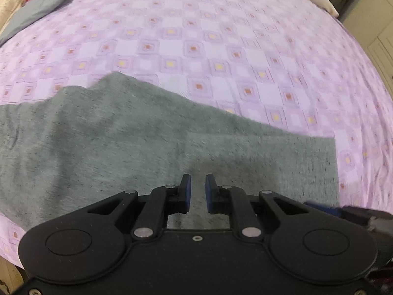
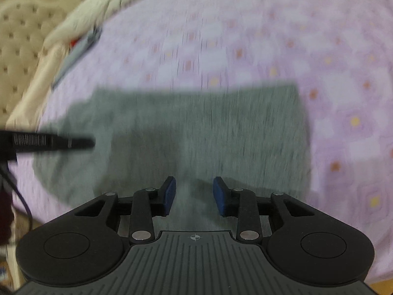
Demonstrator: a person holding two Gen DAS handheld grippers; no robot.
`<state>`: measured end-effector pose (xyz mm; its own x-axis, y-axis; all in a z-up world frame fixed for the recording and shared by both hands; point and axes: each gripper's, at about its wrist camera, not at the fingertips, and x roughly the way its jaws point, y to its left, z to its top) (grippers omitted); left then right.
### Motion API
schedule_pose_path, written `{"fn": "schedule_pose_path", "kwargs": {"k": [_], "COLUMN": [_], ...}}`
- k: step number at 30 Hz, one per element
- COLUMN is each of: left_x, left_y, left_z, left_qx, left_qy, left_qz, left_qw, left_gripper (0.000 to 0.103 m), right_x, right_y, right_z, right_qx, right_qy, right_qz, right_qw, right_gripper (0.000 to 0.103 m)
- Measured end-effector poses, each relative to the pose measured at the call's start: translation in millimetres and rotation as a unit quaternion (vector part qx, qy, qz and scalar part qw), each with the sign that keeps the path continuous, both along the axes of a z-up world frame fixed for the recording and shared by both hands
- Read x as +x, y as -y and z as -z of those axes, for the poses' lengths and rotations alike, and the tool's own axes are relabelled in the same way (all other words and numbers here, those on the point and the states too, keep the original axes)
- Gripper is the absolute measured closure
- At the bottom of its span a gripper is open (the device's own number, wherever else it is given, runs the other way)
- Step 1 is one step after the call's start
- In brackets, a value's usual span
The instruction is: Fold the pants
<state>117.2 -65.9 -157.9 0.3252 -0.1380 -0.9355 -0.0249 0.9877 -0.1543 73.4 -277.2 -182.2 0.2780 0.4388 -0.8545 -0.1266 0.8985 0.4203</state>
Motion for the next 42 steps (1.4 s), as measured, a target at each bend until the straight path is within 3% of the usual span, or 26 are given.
{"fn": "schedule_pose_path", "kwargs": {"k": [2,6,11,16,18,24,31,34,38,42], "left_x": [-1,-11,-21,-20,-23,-37,-60,-70,-73,-72], "left_y": [10,17,15,13,12,-1,-88,-140,-207,-275], "left_z": [14,50,50,50,52,38,10,-2,-17,-27], "left_qx": [-0.002,0.025,0.037,0.042,0.044,0.04,0.029,0.037,0.031,-0.017], "left_qy": [-0.022,-0.075,-0.058,-0.063,-0.062,-0.033,-0.001,0.015,0.042,0.064], "left_qz": [0.016,0.022,0.024,0.005,0.004,0.001,-0.091,-0.119,-0.126,-0.126], "left_qw": [0.9996,0.9966,0.9973,0.9971,0.9971,0.9987,0.9954,0.9921,0.9907,0.9898], "left_gripper": [0.082,0.082,0.078,0.078,0.077,0.078,0.078,0.078,0.078,0.076], "right_x": [-9,-14,6,45,57,52,51,47,34,23], "right_y": [-4,1,24,44,49,43,36,25,0,-46], "right_z": [12,-3,-29,-10,6,12,3,-13,-38,-53], "right_qx": [-0.003,0.008,-0.019,-0.022,-0.03,-0.044,-0.066,-0.074,-0.065,-0.049], "right_qy": [-0.03,-0.018,0.062,0.054,0.031,0.037,0.046,0.073,0.108,0.118], "right_qz": [-0.031,-0.039,0.003,0.05,0.064,0.077,0.095,0.117,0.146,0.153], "right_qw": [0.999,0.999,0.998,0.997,0.997,0.995,0.992,0.988,0.981,0.98], "right_gripper": [0.07,0.071,0.071,0.071,0.077,0.078,0.076,0.076,0.076,0.076]}}
